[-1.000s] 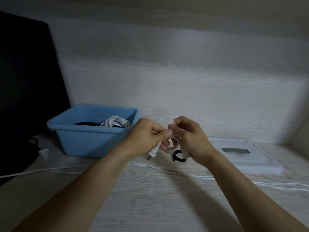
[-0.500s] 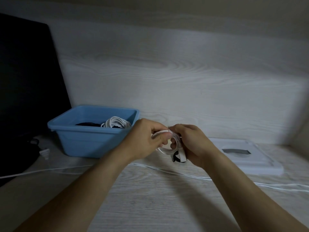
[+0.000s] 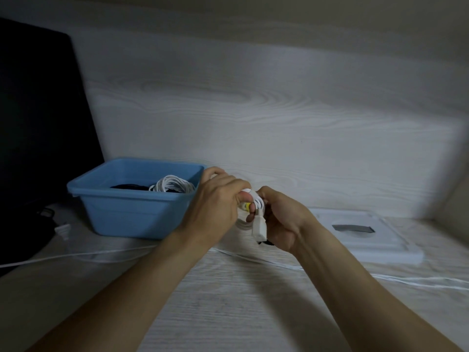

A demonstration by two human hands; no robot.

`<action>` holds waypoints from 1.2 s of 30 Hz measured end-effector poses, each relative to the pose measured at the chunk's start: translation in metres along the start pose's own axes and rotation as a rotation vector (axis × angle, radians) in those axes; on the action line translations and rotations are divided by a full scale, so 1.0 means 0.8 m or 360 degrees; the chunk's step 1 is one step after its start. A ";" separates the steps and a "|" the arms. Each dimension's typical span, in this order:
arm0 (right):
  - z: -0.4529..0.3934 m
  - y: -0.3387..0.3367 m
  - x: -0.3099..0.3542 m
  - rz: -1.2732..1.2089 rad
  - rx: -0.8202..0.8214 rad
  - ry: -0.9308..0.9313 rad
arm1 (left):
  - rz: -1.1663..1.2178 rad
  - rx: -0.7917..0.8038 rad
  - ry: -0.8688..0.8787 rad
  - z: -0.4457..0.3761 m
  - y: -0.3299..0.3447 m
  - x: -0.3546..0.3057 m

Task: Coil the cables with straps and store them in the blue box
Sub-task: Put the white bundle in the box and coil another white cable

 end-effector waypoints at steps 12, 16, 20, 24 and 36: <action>-0.012 -0.013 -0.007 0.0421 0.0005 -0.0089 | -0.0176 0.0226 -0.0115 0.013 0.010 0.005; -0.008 -0.012 0.022 0.0795 -0.0152 -0.0736 | -0.0393 0.0402 -0.0373 0.011 0.008 0.020; 0.032 0.017 0.054 0.1122 0.0010 -0.1535 | -0.0528 0.0562 -0.0664 0.010 0.004 0.032; 0.052 0.031 0.061 0.1624 0.0088 -0.2011 | -0.0490 0.0697 -0.0797 0.011 0.009 0.035; 0.074 0.046 0.052 0.2259 0.0258 -0.2265 | -0.0211 0.0676 -0.1184 0.018 0.003 0.061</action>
Point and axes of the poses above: each hand's wrist, its own z-axis away from the middle knuckle, its own y-axis out of the palm, x = y × z, the point moved 8 cm from there along -z, towards the middle knuckle, and after that the axes turned 13 degrees about -x, right-handed, at the moved point
